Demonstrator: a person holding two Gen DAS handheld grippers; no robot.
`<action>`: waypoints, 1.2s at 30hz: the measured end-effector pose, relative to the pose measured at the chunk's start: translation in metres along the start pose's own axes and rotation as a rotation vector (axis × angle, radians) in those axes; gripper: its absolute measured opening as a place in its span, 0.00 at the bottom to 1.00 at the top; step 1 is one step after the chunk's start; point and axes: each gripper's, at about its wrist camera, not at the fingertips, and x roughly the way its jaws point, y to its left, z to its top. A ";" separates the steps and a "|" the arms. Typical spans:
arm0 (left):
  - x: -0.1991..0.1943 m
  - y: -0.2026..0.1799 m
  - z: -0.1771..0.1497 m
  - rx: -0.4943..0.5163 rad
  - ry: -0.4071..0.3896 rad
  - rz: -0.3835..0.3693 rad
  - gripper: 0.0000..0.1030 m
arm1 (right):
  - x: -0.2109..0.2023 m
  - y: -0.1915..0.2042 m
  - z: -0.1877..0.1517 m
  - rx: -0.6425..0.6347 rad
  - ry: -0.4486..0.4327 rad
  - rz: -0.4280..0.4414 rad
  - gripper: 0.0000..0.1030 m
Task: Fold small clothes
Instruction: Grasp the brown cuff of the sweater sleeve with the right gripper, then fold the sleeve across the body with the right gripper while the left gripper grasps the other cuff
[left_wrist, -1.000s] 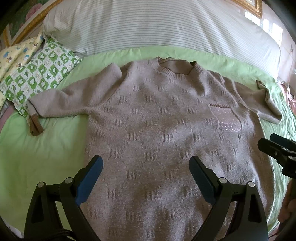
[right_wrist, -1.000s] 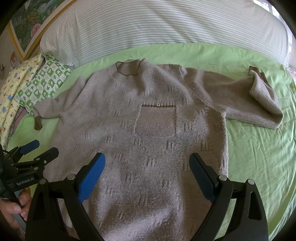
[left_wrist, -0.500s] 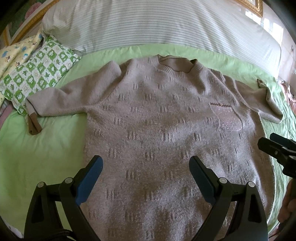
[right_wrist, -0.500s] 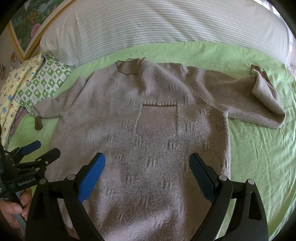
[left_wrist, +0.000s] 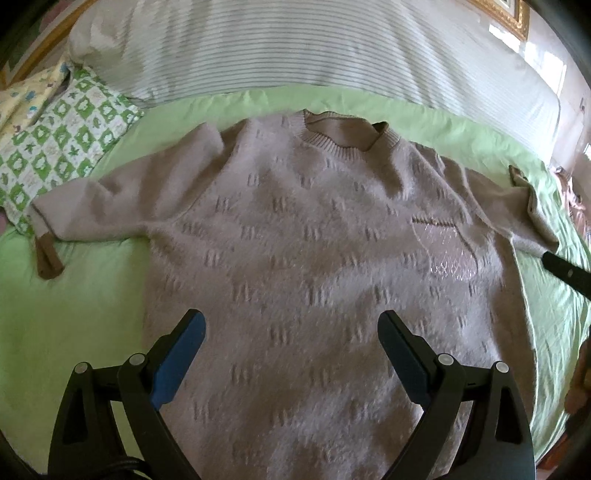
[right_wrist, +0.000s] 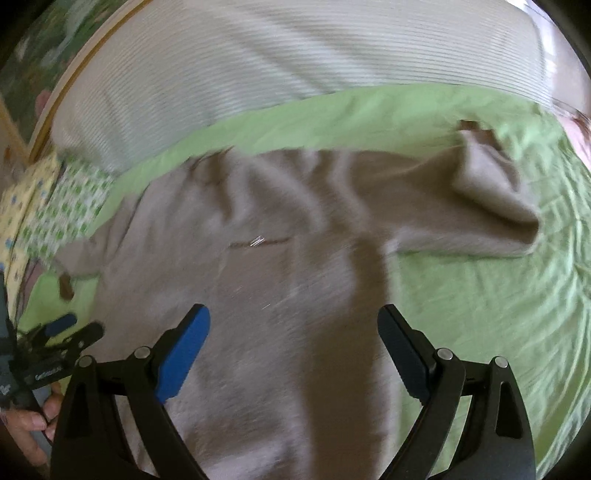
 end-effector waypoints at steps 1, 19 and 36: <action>0.003 -0.001 0.006 0.000 0.005 0.000 0.92 | -0.001 -0.011 0.007 0.020 -0.009 -0.012 0.90; 0.066 -0.012 0.072 -0.036 0.061 -0.058 0.92 | 0.041 -0.253 0.149 0.410 -0.111 -0.224 0.83; 0.073 -0.013 0.070 -0.066 0.076 -0.125 0.92 | -0.020 -0.140 0.156 0.199 -0.273 -0.061 0.06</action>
